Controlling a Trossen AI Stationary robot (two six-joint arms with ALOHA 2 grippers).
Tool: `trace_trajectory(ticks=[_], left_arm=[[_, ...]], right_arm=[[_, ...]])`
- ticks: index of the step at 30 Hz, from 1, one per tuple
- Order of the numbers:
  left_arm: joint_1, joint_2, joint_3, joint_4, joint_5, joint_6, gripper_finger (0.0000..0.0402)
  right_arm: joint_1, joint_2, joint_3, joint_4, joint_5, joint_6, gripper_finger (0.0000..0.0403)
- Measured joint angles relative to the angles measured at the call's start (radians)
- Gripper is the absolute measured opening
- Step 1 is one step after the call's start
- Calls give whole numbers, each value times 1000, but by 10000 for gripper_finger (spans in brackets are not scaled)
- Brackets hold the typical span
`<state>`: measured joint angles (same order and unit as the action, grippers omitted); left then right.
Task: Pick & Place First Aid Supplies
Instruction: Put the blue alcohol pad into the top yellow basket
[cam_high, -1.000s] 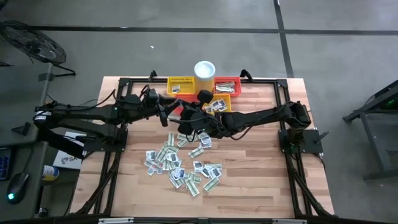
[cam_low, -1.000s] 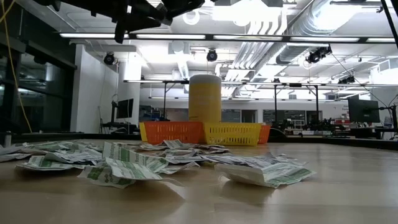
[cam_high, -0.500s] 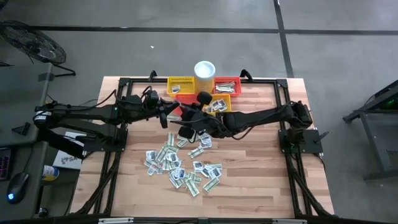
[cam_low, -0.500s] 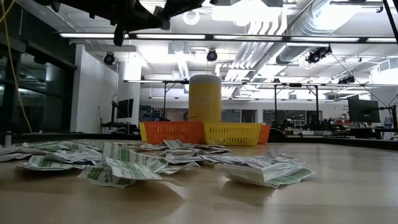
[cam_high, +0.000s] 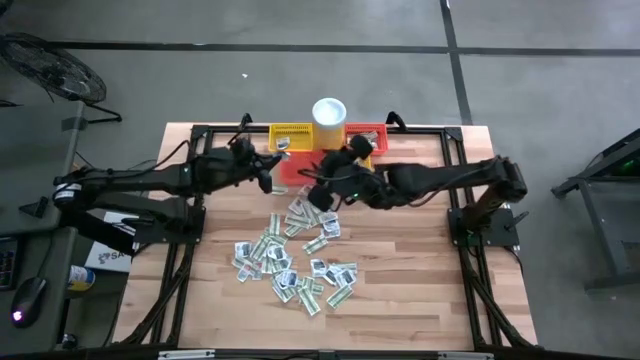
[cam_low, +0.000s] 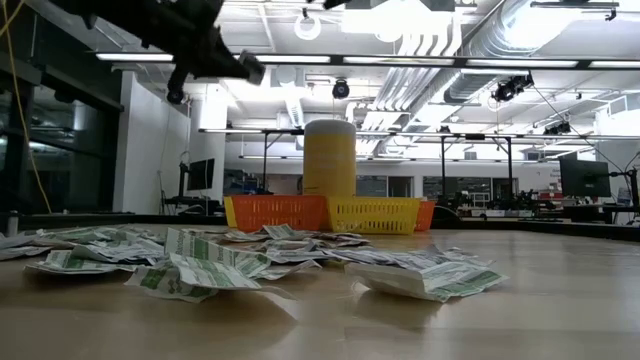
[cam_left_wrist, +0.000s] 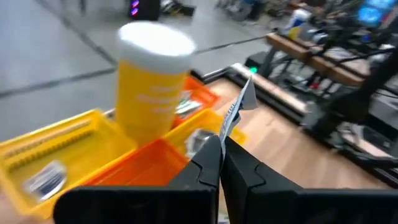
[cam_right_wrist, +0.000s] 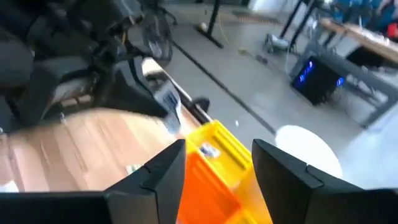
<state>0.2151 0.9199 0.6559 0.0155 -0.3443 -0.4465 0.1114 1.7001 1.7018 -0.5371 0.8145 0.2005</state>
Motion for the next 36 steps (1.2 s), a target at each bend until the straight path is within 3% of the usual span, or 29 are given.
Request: trace_trajectory(ticks=[7, 17, 24, 31, 36], left_arm=[[260, 44, 0, -70, 221, -34, 0], [530, 320, 0, 13, 500, -33, 0], [594, 495, 132, -4, 513, -21, 0], [597, 683, 349, -242, 483, 43, 0], [597, 734, 421, -341, 422, 58, 0]], right_arm=[[-1, -78, 0, -177, 31, 121, 178], [-1, -105, 0, -358, 57, 274, 179], [-1, -105, 0, -481, 50, 405, 179], [-1, -104, 0, -553, 42, 497, 179], [0, -104, 0, -595, 24, 553, 179]])
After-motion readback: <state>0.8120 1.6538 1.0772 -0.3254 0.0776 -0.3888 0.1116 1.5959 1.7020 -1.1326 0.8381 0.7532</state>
